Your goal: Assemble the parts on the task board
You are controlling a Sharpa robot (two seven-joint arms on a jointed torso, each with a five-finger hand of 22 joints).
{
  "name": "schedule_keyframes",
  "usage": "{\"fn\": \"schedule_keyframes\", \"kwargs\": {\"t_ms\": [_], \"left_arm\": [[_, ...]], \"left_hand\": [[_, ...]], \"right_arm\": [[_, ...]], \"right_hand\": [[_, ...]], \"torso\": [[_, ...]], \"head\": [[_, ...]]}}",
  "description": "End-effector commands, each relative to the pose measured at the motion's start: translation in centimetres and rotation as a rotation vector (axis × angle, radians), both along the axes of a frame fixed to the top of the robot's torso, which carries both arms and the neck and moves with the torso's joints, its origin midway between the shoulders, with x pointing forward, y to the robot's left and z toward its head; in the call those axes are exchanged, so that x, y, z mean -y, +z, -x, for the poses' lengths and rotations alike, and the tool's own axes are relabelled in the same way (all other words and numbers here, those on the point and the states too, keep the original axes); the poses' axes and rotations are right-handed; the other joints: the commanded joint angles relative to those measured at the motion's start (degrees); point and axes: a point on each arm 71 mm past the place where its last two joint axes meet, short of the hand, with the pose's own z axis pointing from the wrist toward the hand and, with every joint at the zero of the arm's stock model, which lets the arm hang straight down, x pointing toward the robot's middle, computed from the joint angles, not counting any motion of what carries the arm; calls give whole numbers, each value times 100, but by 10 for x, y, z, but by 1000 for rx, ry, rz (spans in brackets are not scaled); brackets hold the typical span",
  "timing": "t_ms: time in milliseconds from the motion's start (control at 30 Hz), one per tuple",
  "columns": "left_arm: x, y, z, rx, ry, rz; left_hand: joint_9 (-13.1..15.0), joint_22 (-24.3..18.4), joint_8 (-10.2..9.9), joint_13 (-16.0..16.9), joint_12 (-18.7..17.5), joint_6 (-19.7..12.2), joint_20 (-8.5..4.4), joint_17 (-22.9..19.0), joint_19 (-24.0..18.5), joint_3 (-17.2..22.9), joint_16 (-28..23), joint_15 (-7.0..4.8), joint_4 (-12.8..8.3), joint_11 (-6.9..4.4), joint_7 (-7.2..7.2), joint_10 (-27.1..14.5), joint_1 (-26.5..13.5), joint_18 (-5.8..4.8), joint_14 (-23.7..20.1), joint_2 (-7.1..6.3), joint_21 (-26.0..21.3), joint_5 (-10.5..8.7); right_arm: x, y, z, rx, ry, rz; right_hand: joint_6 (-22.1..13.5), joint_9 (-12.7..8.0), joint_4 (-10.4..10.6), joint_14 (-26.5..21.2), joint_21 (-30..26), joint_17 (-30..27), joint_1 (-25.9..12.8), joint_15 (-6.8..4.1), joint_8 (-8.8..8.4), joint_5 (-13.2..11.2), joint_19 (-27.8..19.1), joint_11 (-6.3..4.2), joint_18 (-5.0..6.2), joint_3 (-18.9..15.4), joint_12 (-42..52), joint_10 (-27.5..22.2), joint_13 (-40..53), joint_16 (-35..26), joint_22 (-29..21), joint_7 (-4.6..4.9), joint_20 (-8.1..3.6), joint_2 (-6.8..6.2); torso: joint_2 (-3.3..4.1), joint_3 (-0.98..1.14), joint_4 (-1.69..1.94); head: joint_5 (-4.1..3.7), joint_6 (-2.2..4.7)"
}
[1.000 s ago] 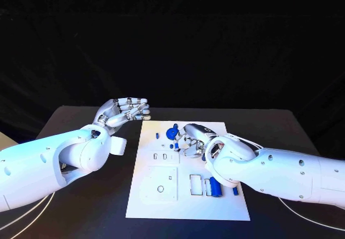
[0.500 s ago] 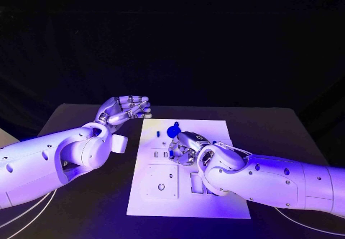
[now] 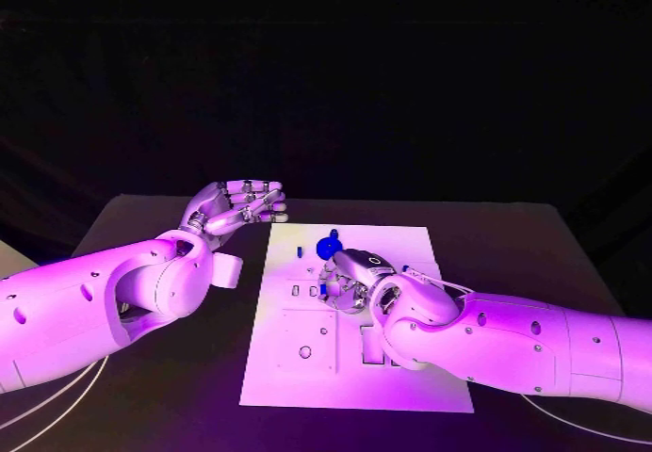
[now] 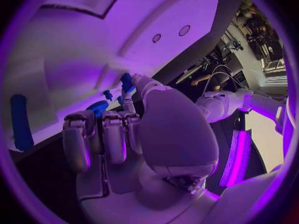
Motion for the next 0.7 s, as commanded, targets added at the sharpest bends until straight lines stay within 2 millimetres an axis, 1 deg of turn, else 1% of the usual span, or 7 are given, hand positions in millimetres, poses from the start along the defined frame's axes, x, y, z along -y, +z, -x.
{"fn": "schedule_keyframes", "kwargs": {"t_ms": [33, 200, 500, 700], "left_arm": [[2, 1, 0, 2, -14, 10], [2, 1, 0, 2, -14, 10], [2, 1, 0, 1, -13, 9], [1, 1, 0, 1, -13, 9]], "left_hand": [[2, 4, 20, -4, -24, -26, 17, 6, -40, 44, -23, -23, -1, 28, 52, 2, -29, 68, -17, -8, 21, -37], [2, 4, 20, -4, -24, -26, 17, 6, -40, 44, -23, -23, -1, 28, 52, 2, -29, 68, -17, -8, 21, -37], [2, 4, 20, -4, -24, -26, 17, 6, -40, 44, -23, -23, -1, 28, 52, 2, -29, 68, -17, -8, 21, -37], [2, 4, 20, -4, -24, -26, 17, 6, -40, 44, -23, -23, -1, 28, 52, 2, -29, 68, -17, -8, 21, -37]], "right_arm": [[-1, 0, 0, 22, 6, 18], [-2, -1, 0, 22, 8, 22], [-2, -4, -1, 17, 9, 29], [-3, -5, -1, 15, 9, 34]], "right_hand": [[36, 43, -3, 549, 25, 1303, -59, -36, 25, 37, 599, -37, -82, 26, 22, 601, 1509, -5, 1506, -24, -33, 12], [25, 48, 3, 548, 25, 1300, -98, -39, 32, 36, 599, -40, -82, 30, 22, 601, 1509, -6, 1506, -24, -38, -18], [19, 48, 4, 549, 25, 1301, -110, -40, 32, 35, 599, -39, -82, 30, 22, 601, 1509, -6, 1506, -23, -39, -30], [-9, 51, 12, 549, 25, 1302, -163, -39, 33, 34, 599, -36, -82, 31, 22, 601, 1509, -6, 1506, -17, -41, -81]], "torso": [[-1, -1, 0], [-6, -3, -2], [-5, -4, -3], [-6, -3, -3]], "head": [[-2, -4], [3, -6], [1, -9], [2, -14]]}}
